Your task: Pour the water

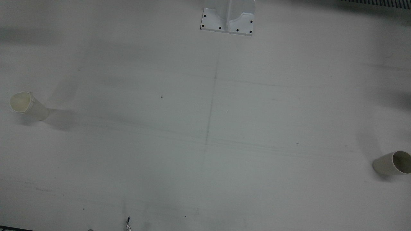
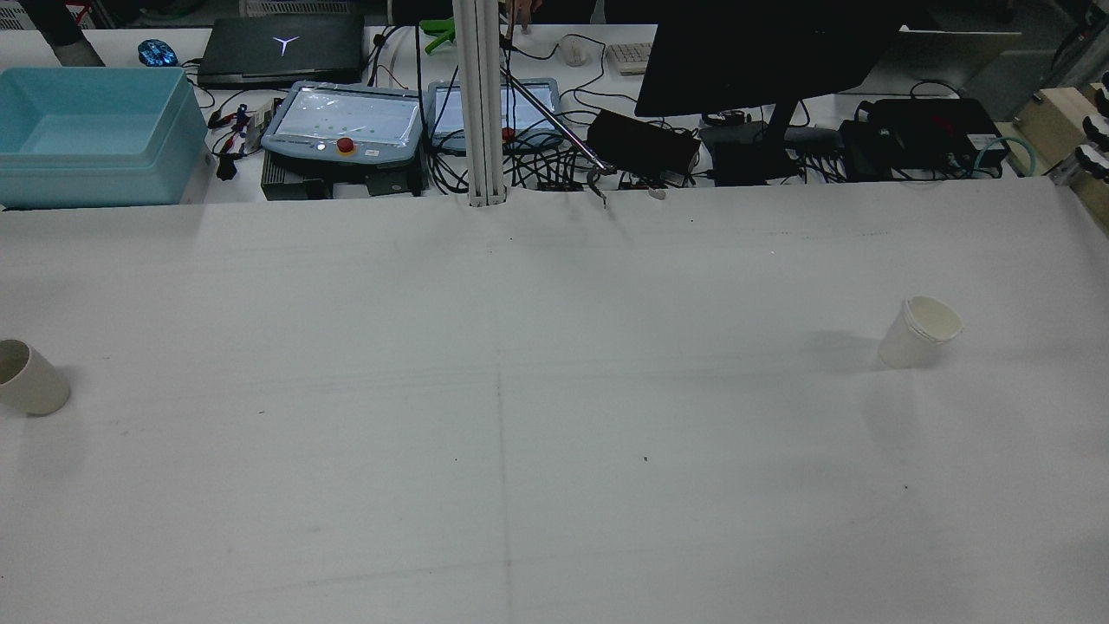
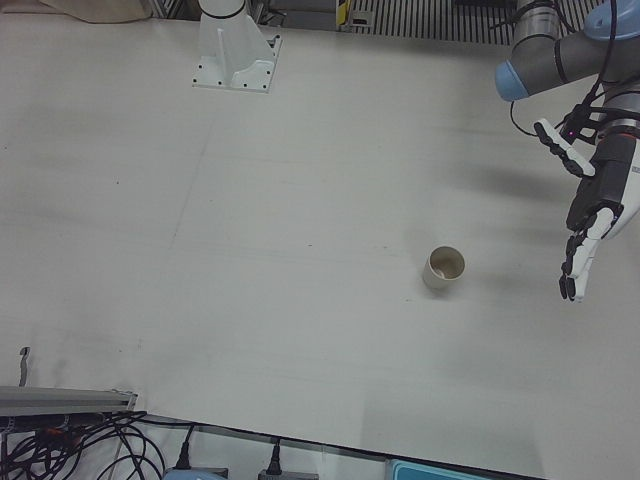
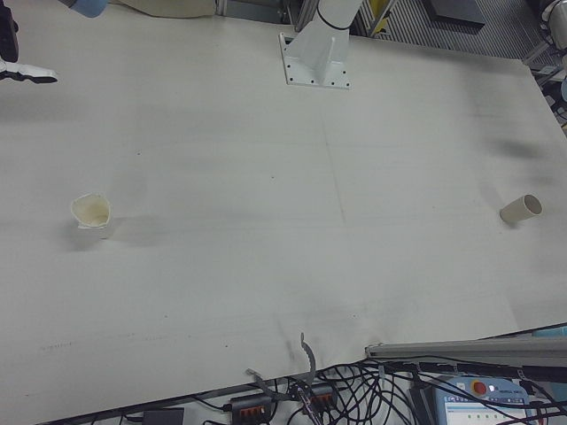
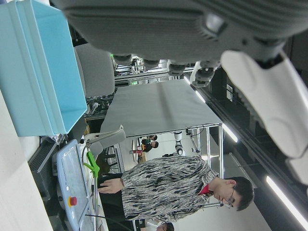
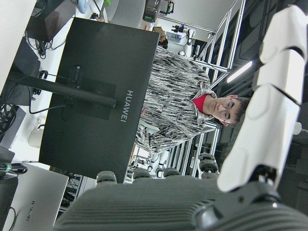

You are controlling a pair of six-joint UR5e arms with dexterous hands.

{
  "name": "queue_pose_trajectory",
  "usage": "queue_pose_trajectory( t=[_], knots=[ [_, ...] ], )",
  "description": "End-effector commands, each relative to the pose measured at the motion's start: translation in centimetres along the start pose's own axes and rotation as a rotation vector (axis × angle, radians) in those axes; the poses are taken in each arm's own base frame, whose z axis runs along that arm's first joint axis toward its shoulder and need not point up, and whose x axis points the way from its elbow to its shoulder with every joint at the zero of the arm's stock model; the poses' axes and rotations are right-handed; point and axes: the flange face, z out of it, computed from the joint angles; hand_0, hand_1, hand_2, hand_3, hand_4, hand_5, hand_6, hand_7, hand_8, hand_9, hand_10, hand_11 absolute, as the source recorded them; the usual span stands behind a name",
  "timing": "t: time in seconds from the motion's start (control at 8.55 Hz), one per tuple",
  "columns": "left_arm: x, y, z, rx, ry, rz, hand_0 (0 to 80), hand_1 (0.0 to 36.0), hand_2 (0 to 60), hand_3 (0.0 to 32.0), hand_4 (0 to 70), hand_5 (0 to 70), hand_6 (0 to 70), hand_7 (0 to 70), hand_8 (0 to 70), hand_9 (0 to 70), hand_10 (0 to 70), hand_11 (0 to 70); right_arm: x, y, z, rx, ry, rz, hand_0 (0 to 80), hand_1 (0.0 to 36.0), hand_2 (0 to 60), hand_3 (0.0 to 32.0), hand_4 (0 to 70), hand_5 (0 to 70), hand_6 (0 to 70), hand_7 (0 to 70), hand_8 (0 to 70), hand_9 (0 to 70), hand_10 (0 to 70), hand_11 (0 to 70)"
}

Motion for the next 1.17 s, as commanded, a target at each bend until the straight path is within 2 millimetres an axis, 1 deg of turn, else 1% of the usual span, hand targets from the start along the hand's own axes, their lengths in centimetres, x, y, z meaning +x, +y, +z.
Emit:
queue_pose_trajectory(
  t=[0.0, 0.12, 0.23, 0.35, 0.47, 0.59, 0.7, 0.82, 0.94, 1.05],
  knots=[
    [-0.7, -1.6, -0.5, -0.003, -0.007, 0.004, 41.0, 0.0, 0.0, 5.2, 15.5, 0.0, 3.5, 1.1, 0.0, 0.0, 0.0, 0.0, 1.3, -3.5, -0.7, 0.056, 0.028, -0.037, 48.3, 18.7, 8.9, 0.0, 0.0, 2.9, 0.0, 0.0, 0.0, 0.0, 0.0, 0.0],
    [-1.7, -2.9, -0.9, 0.005, -0.025, 0.026, 40.4, 0.0, 0.0, 5.0, 16.3, 0.0, 3.8, 1.2, 0.0, 0.0, 0.0, 0.0, 2.1, -5.2, -1.0, 0.076, 0.044, -0.037, 48.2, 18.3, 7.6, 0.0, 0.0, 2.6, 0.0, 0.0, 0.0, 0.0, 0.0, 0.0],
    [-2.3, -5.4, -2.0, 0.005, -0.028, 0.076, 40.5, 0.0, 0.0, 4.2, 16.6, 0.0, 4.0, 1.0, 0.0, 0.0, 0.0, 0.0, 3.1, -6.2, -0.9, 0.056, 0.059, -0.033, 48.0, 18.1, 7.0, 0.0, 0.0, 2.4, 0.0, 0.0, 0.0, 0.0, 0.0, 0.0],
    [-3.6, -7.5, -2.9, 0.010, -0.050, 0.100, 39.8, 0.0, 0.0, 2.8, 16.1, 0.0, 3.7, 0.5, 0.0, 0.0, 0.0, 0.0, 3.4, -6.3, -1.1, 0.047, 0.090, -0.030, 47.7, 17.5, 7.1, 0.0, 0.0, 2.5, 0.0, 0.0, 0.0, 0.0, 0.0, 0.0],
    [-4.2, -8.7, -3.4, 0.012, -0.060, 0.124, 43.8, 0.0, 0.0, 2.0, 17.2, 0.0, 4.4, 1.2, 0.0, 0.0, 0.0, 0.0, 3.5, -6.3, -1.2, 0.047, 0.096, -0.027, 48.0, 17.9, 7.4, 0.0, 0.0, 2.8, 0.0, 0.0, 0.0, 0.0, 0.0, 0.0],
    [-5.3, -9.8, -3.9, 0.008, -0.080, 0.187, 47.9, 0.2, 0.0, 4.2, 15.8, 0.0, 6.3, 4.8, 0.2, 0.0, 0.0, 0.0, 3.6, -6.5, -1.5, 0.050, 0.111, -0.032, 48.7, 18.8, 7.9, 0.0, 0.0, 3.1, 0.0, 0.0, 0.0, 0.0, 0.0, 0.0],
    [-8.0, -11.1, -4.2, -0.003, -0.133, 0.222, 51.1, 4.7, 0.0, 8.6, 12.5, 0.0, 5.3, 1.6, 0.0, 0.0, 0.0, 0.0, 3.6, -7.1, -2.5, 0.064, 0.121, -0.033, 49.0, 19.3, 8.9, 0.0, 0.0, 3.2, 0.0, 0.0, 0.0, 0.0, 0.0, 0.0],
    [-9.8, -12.2, -4.3, -0.001, -0.146, 0.245, 52.0, 6.7, 0.0, 19.8, 5.5, 0.0, 3.0, 0.0, 0.0, 0.0, 0.0, 0.0, 3.6, -7.7, -3.6, 0.076, 0.126, -0.035, 48.7, 19.2, 8.5, 0.0, 0.0, 2.9, 0.0, 0.0, 0.0, 0.0, 0.0, 0.0],
    [-11.7, -12.5, -4.0, 0.001, -0.141, 0.250, 53.2, 8.3, 0.0, 18.0, 4.5, 0.0, 2.6, 0.0, 0.0, 0.0, 0.0, 0.0, 3.6, -8.0, -4.2, 0.079, 0.127, -0.035, 48.4, 18.9, 8.0, 0.0, 0.0, 2.8, 0.0, 0.0, 0.0, 0.0, 0.0, 0.0],
    [-13.5, -13.1, -3.5, 0.005, -0.144, 0.242, 54.6, 10.0, 0.0, 12.8, 5.0, 0.0, 2.7, 0.0, 0.0, 0.0, 0.0, 0.0, 3.6, -7.9, -4.1, 0.076, 0.126, -0.035, 48.1, 18.4, 7.7, 0.0, 0.0, 2.6, 0.0, 0.0, 0.0, 0.0, 0.0, 0.0]
  ],
)
